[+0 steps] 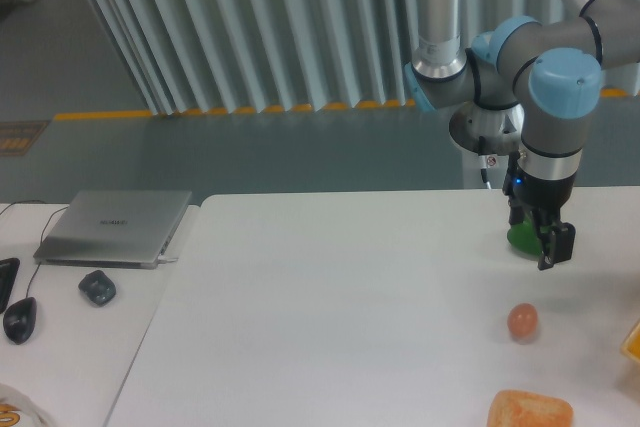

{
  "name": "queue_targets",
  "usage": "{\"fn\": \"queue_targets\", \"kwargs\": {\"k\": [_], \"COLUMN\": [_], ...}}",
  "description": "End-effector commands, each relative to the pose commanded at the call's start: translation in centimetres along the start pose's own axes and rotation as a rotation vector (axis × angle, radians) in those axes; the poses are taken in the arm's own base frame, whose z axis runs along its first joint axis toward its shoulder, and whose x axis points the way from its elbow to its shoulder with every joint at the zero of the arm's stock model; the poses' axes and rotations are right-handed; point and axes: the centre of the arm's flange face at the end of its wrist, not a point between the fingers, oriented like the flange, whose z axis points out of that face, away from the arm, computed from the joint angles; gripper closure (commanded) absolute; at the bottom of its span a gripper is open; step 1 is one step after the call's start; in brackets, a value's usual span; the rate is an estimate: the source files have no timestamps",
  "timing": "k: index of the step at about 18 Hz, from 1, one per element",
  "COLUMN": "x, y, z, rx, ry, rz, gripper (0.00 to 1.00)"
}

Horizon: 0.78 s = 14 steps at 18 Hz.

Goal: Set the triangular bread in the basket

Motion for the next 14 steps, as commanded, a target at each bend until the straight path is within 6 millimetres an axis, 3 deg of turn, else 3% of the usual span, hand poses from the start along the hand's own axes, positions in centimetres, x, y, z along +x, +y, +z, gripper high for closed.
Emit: {"fn": "queue_targets", "kwargs": {"k": [6,14], "x": [-0.4,-0.3], "y": [-0.5,-0.5], "z": [-0.4,0.8], "rx": [0.054,0.071], "ry": [-0.04,-0.065], "rz": [-0.027,-0.055], "gripper": [0.0,0.0]}}
